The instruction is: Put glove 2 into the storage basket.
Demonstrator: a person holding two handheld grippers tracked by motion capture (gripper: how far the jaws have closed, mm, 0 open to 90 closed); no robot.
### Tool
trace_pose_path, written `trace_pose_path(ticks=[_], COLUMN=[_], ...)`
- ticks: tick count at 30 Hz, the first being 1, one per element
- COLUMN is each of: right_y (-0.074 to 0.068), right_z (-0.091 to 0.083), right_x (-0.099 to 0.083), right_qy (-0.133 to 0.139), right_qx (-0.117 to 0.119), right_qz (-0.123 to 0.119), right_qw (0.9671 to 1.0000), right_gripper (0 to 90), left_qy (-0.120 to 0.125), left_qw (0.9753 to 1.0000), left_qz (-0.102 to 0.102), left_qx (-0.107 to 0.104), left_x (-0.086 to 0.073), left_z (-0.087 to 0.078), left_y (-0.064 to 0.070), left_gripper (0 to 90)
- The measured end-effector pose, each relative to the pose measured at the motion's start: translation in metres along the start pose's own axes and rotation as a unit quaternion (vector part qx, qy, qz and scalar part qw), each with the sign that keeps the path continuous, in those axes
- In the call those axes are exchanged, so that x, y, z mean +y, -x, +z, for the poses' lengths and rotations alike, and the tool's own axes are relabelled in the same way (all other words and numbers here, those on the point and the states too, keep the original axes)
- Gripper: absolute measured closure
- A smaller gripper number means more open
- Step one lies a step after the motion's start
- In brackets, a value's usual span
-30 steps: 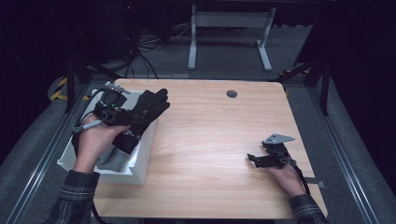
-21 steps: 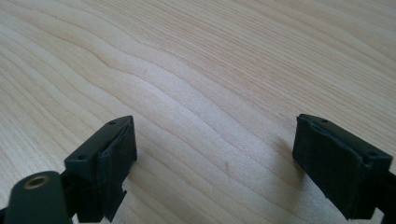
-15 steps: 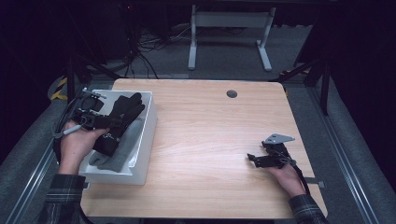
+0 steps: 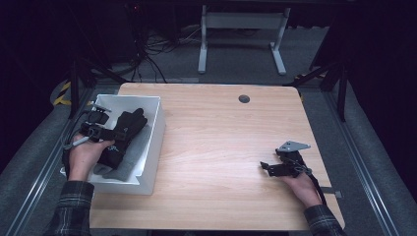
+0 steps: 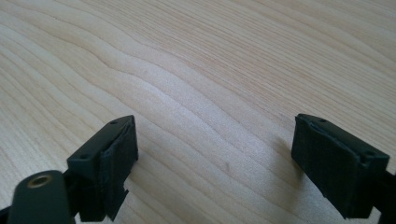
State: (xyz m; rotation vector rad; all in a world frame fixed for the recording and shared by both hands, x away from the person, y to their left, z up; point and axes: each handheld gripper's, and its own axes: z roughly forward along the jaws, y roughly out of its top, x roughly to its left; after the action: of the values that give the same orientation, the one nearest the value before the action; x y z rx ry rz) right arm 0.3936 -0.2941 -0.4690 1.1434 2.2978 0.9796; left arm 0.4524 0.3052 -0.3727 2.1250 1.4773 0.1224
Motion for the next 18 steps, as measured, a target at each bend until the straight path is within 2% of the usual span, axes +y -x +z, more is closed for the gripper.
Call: trace_pose_path(ticks=[3, 6, 7, 10, 13, 17, 18], right_y=[0.0, 0.0, 0.0, 0.0, 0.0, 0.0, 0.0], right_z=[0.0, 0.0, 0.0, 0.0, 0.0, 0.0, 0.0], right_x=[0.0, 0.0, 0.0, 0.0, 0.0, 0.0, 0.0], right_qy=[0.0, 0.0, 0.0, 0.001, 0.001, 0.0, 0.0], right_qx=[0.0, 0.0, 0.0, 0.001, 0.001, 0.0, 0.0], right_qz=[0.0, 0.0, 0.0, 0.001, 0.001, 0.001, 0.0], right_qw=[1.0, 1.0, 1.0, 1.0, 1.0, 1.0, 1.0], right_gripper=[15.3, 15.3, 15.3, 15.3, 15.3, 15.4, 15.4], left_qy=[-0.006, -0.01, -0.017, -0.021, -0.014, -0.004, 0.006], left_qw=[1.0, 0.9999, 0.9997, 0.9994, 0.999, 0.999, 0.999], left_qz=[-0.007, -0.003, -0.005, -0.005, -0.007, -0.009, -0.011], left_qx=[-0.002, 0.002, 0.017, 0.027, 0.043, 0.044, 0.044], left_x=[-0.004, -0.003, -0.002, 0.0, 0.001, 0.001, 0.002], left_z=[0.008, 0.012, 0.015, 0.017, 0.017, 0.014, 0.013], left_y=[-0.006, -0.005, -0.003, -0.001, 0.003, 0.004, 0.005], left_gripper=[63.0, 57.9, 54.4, 44.1, 35.0, 27.4, 25.6])
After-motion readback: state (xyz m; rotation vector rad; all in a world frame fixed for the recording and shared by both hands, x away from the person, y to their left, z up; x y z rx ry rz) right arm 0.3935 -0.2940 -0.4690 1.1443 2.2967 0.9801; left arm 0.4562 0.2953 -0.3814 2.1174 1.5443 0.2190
